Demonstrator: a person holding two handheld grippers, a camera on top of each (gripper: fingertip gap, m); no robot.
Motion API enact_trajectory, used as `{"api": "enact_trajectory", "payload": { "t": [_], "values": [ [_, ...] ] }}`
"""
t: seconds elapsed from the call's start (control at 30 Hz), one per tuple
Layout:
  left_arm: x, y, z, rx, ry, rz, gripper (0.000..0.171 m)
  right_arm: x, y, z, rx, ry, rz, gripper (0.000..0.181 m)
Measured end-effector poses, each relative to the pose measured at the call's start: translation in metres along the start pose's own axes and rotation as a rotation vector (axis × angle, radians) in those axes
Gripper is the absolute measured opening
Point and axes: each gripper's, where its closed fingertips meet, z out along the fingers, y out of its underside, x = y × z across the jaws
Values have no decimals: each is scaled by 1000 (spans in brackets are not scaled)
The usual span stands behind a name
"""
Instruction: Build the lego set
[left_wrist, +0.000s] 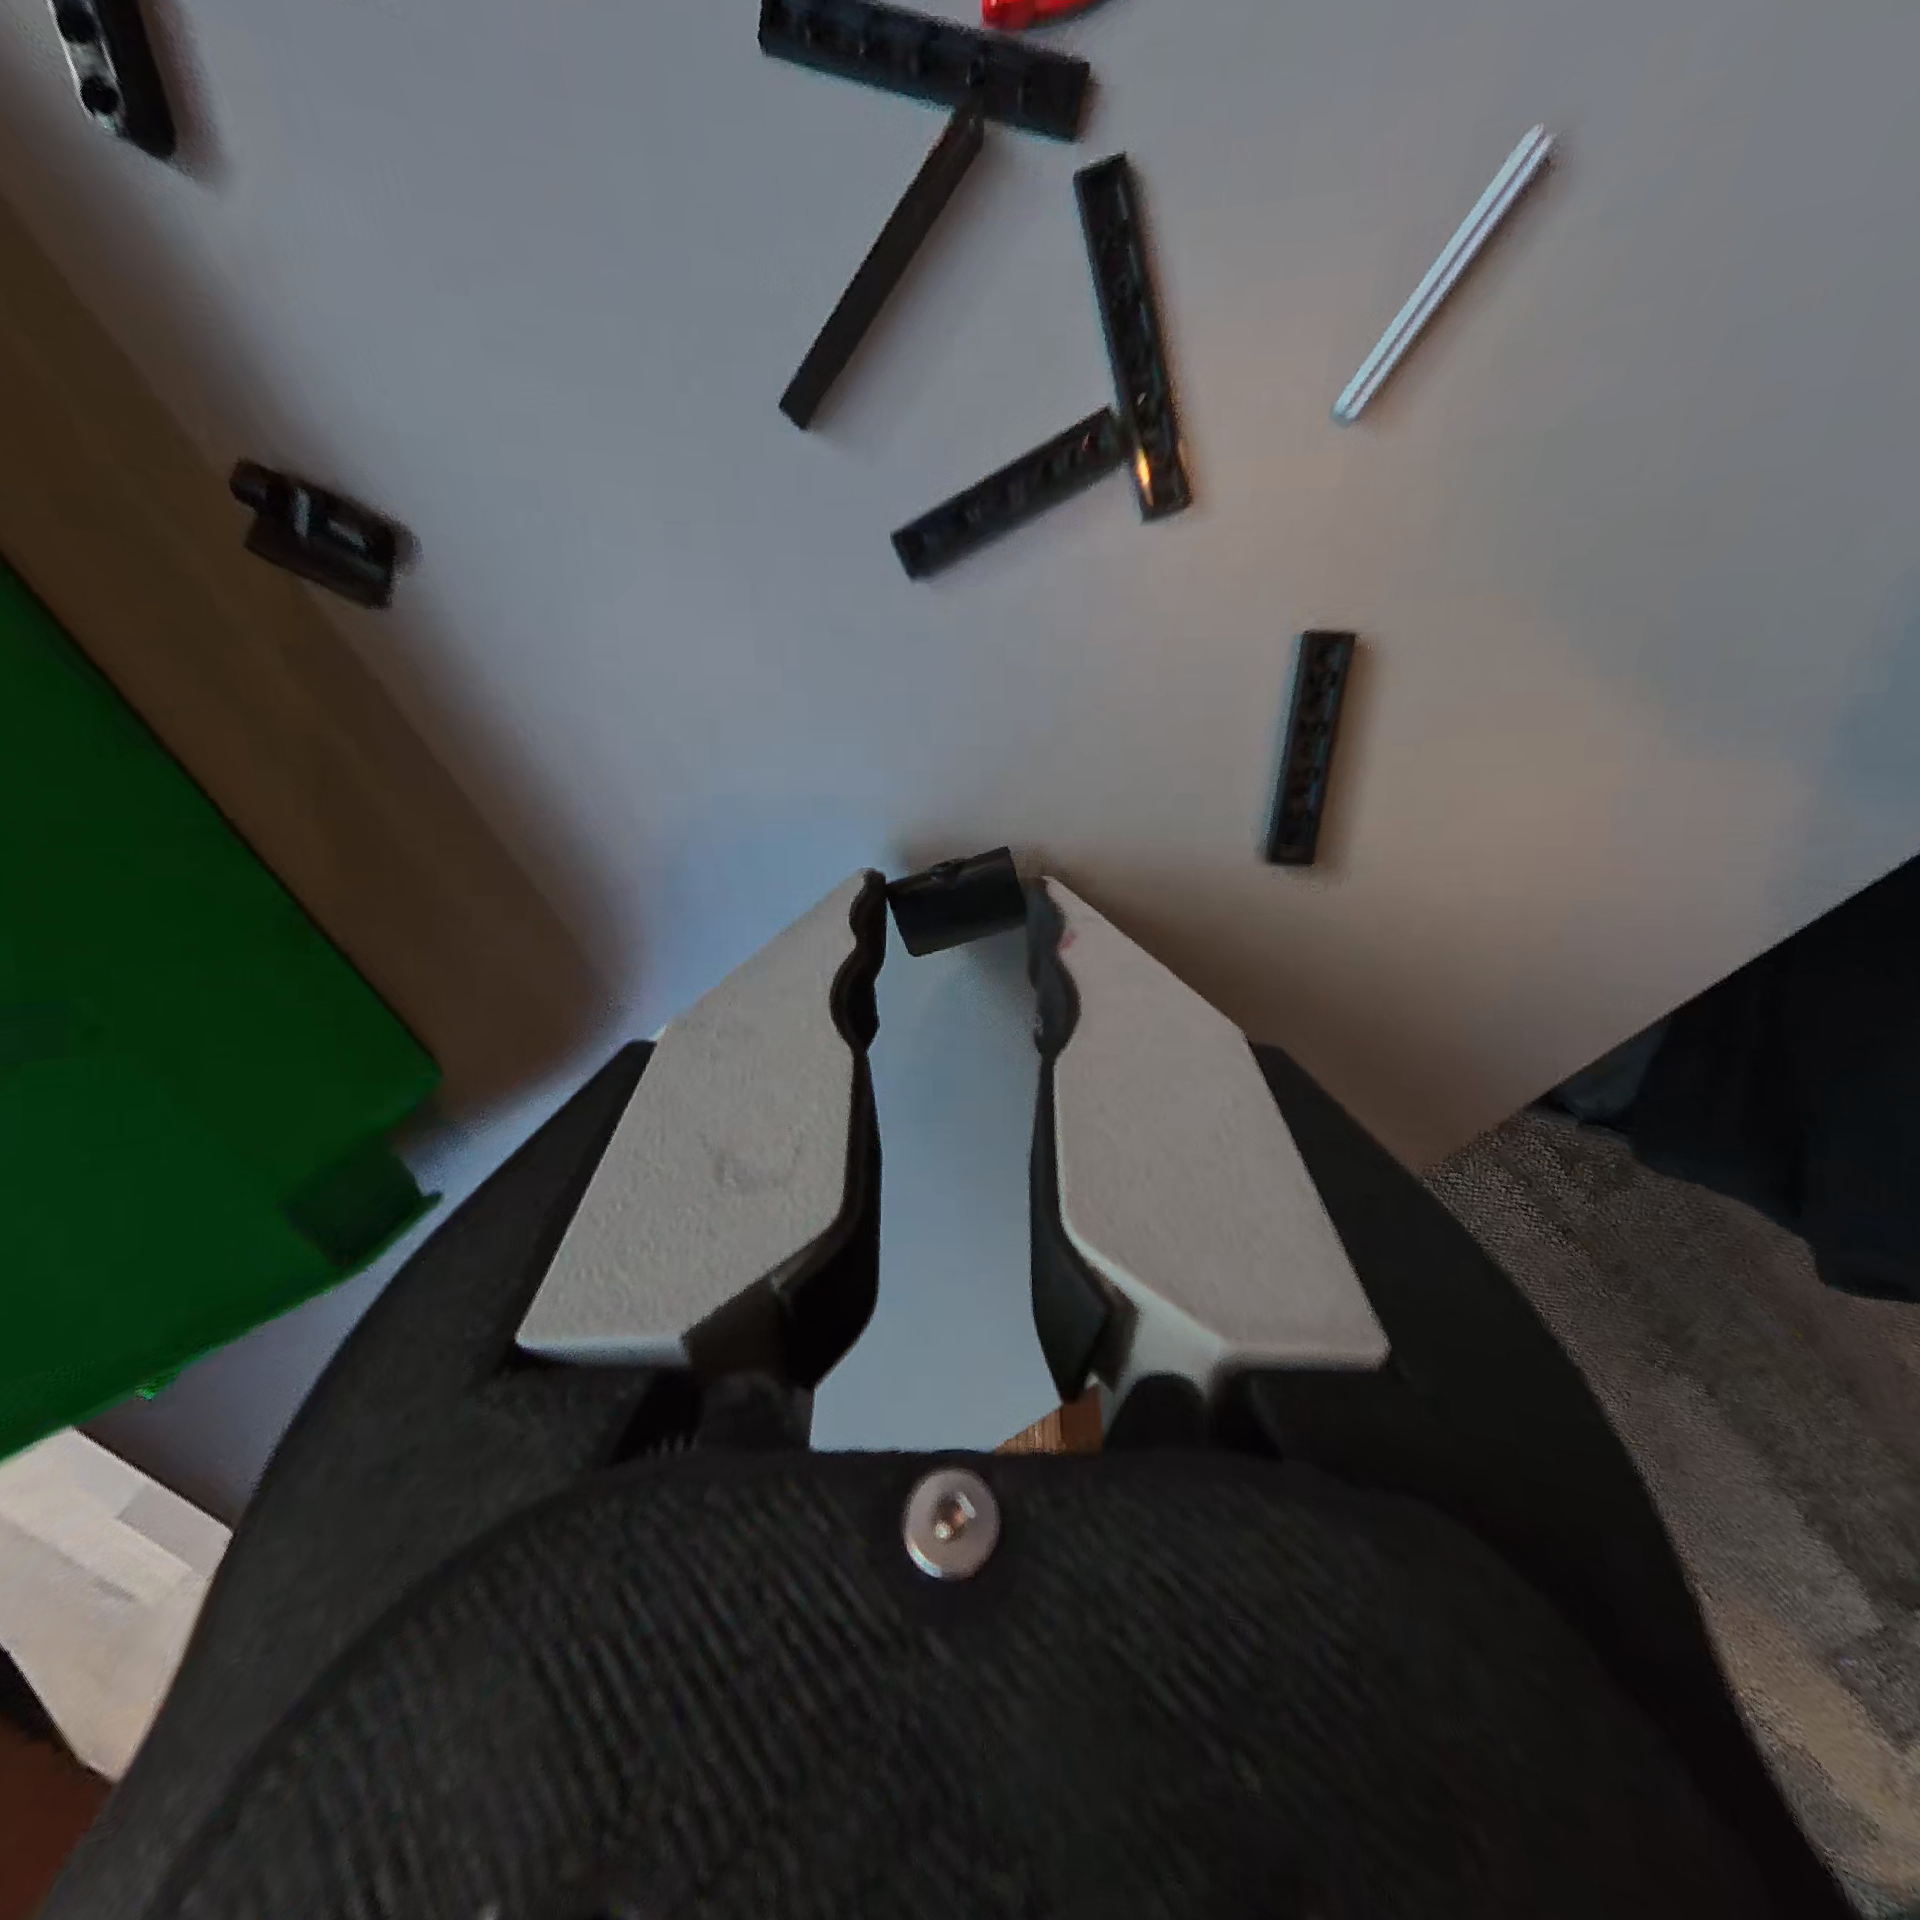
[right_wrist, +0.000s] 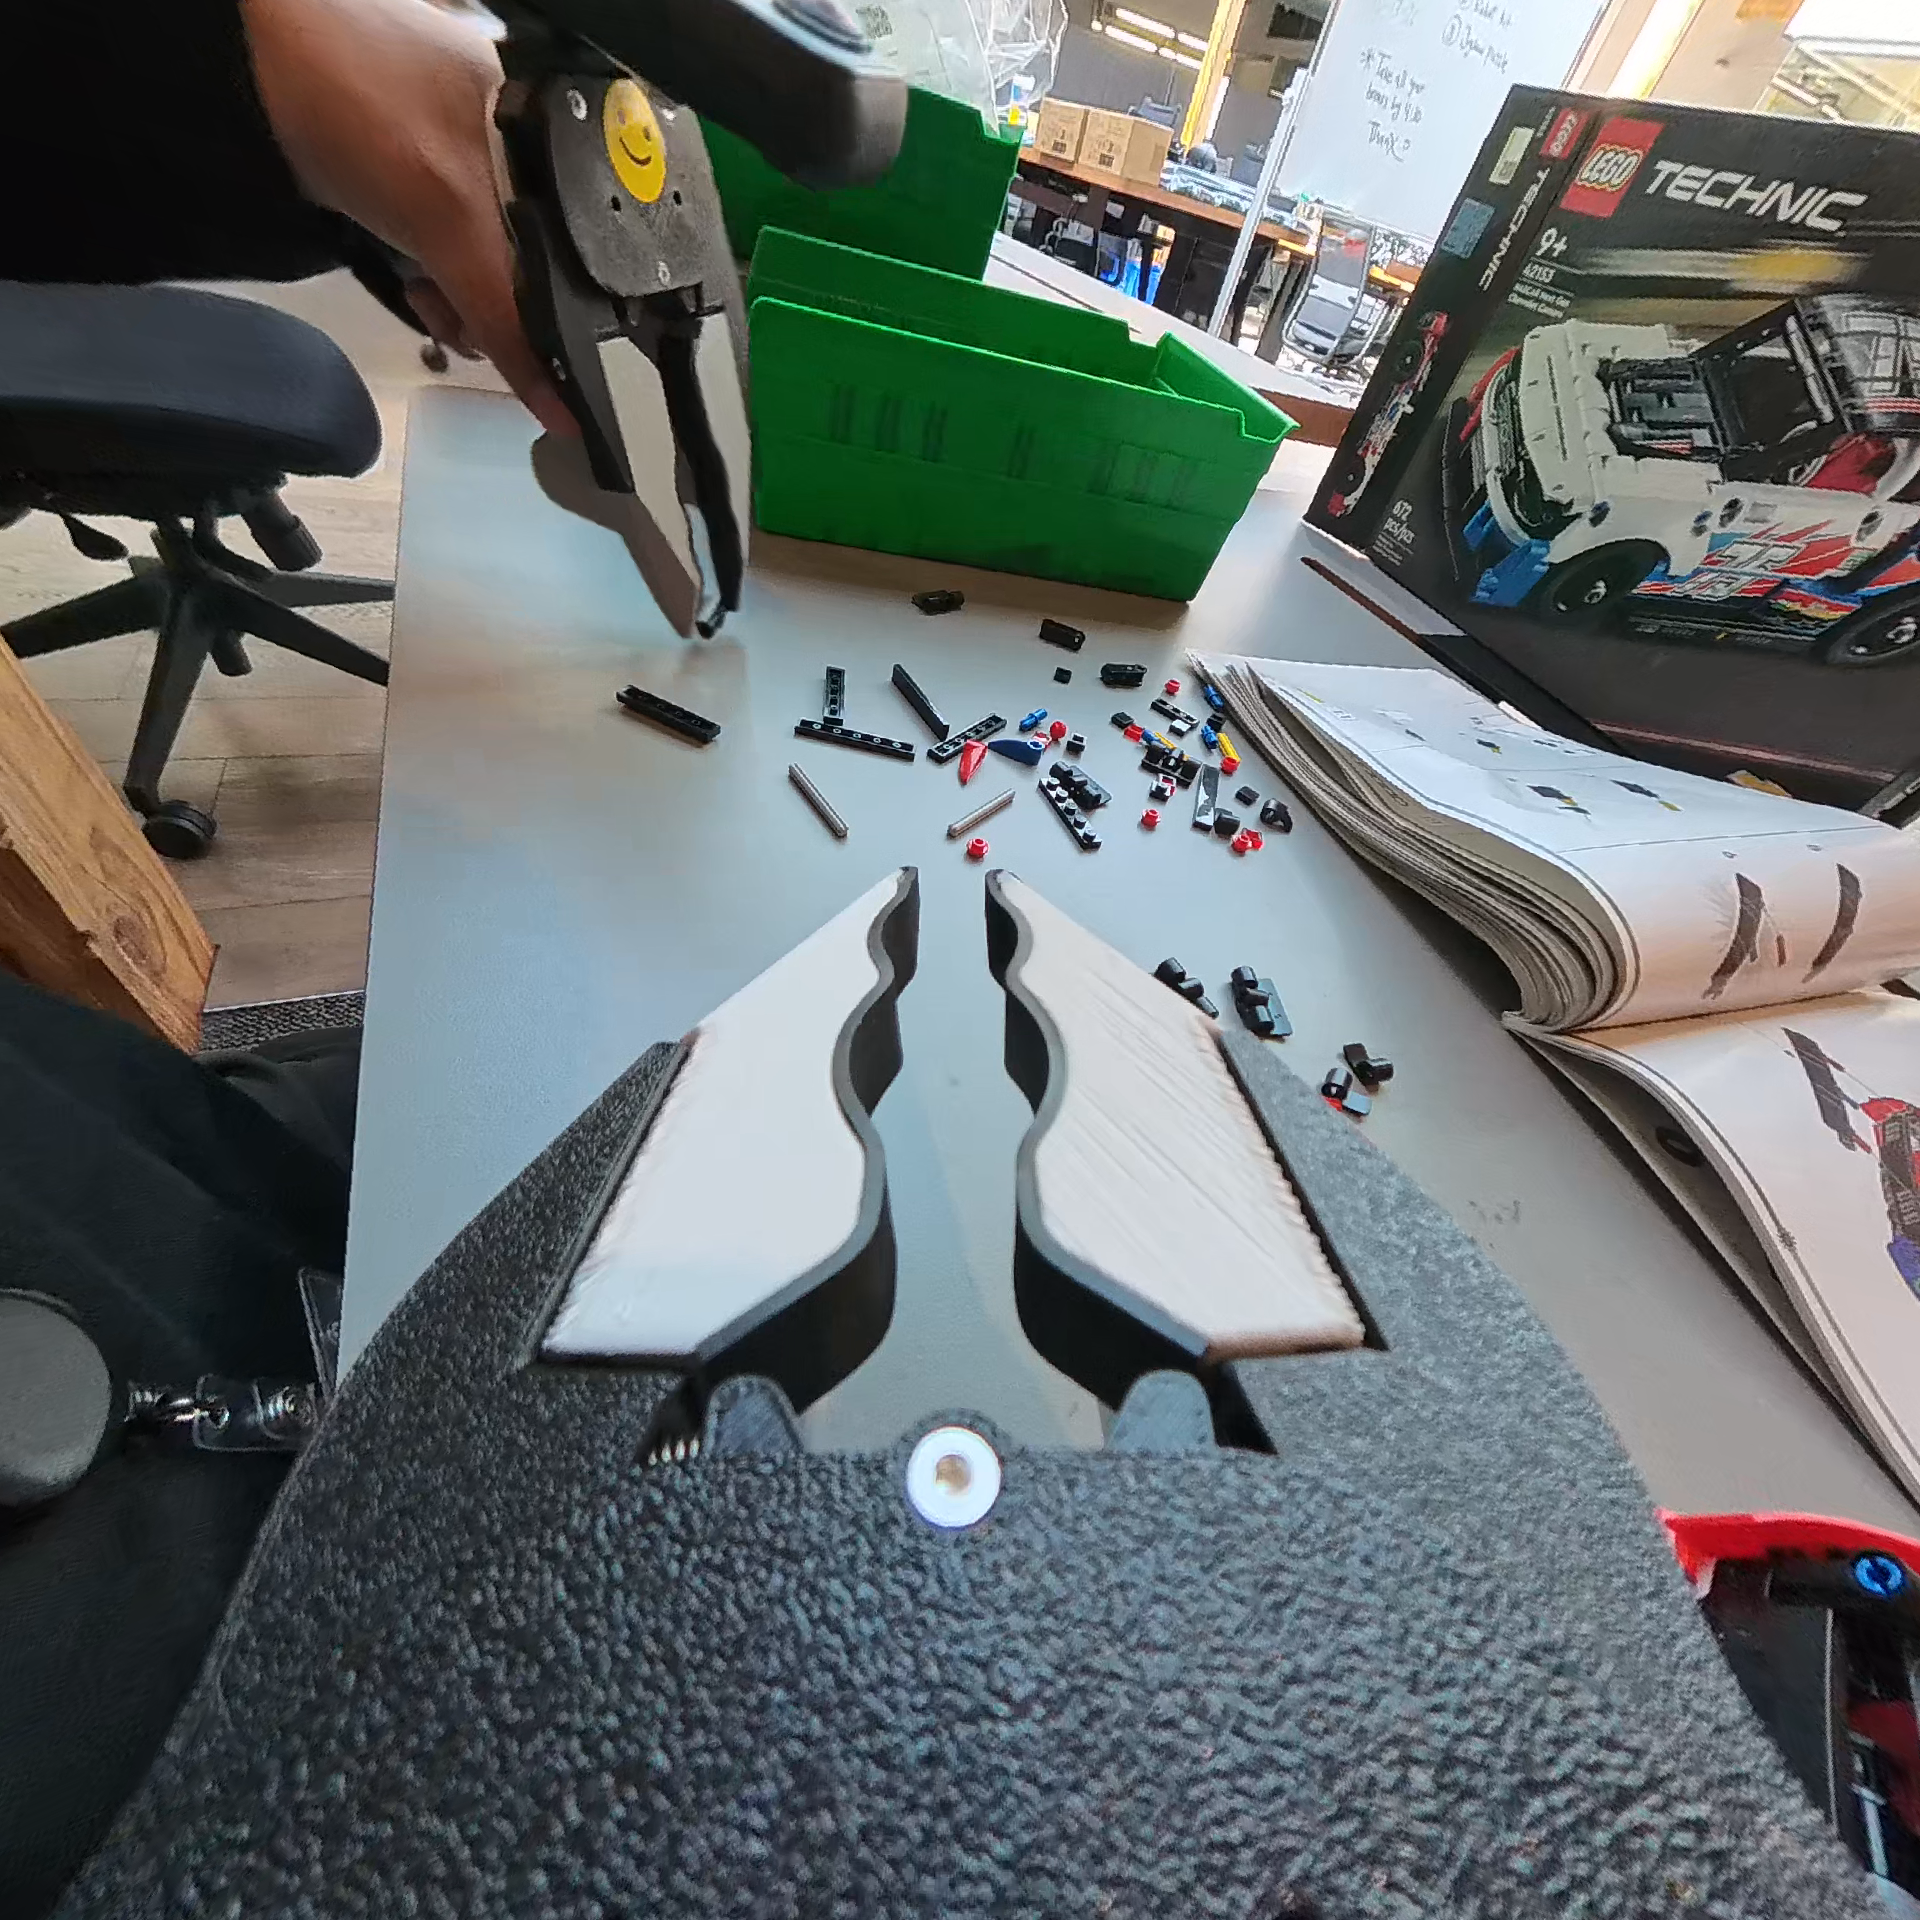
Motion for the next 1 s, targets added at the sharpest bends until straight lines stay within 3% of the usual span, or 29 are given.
{"api": "enact_trajectory", "payload": {
  "t": [0.1, 0.23, 0.37, 0.47, 0.57, 0.73, 0.9, 1.0],
  "values": [
    [2, -36, -8, 44, -5, 71, 25, -1, 0, 0, 3, -1, -7, 12],
    [27, -114, -11, 153, 41, 225, 25, -2, 0, 0, 2, -1, -17, 13],
    [64, -185, 4, 202, 91, 397, 25, -3, -1, -1, 6, 0, -23, 13],
    [76, -220, 22, 189, 106, 478, 25, -3, -2, -2, 13, 0, -23, 12],
    [82, -239, 34, 159, 141, 489, 25, -4, -2, -3, 18, -2, -22, 12],
    [85, -243, 45, 115, 172, 482, 29, -4, -3, -5, 26, -6, -13, 13],
    [79, -245, 37, 169, 190, 429, 31, -3, -3, -5, 27, -11, -3, 12],
    [63, -255, 19, 281, 168, 359, 31, -2, -3, -4, 24, -10, 4, 13]
  ]
}}
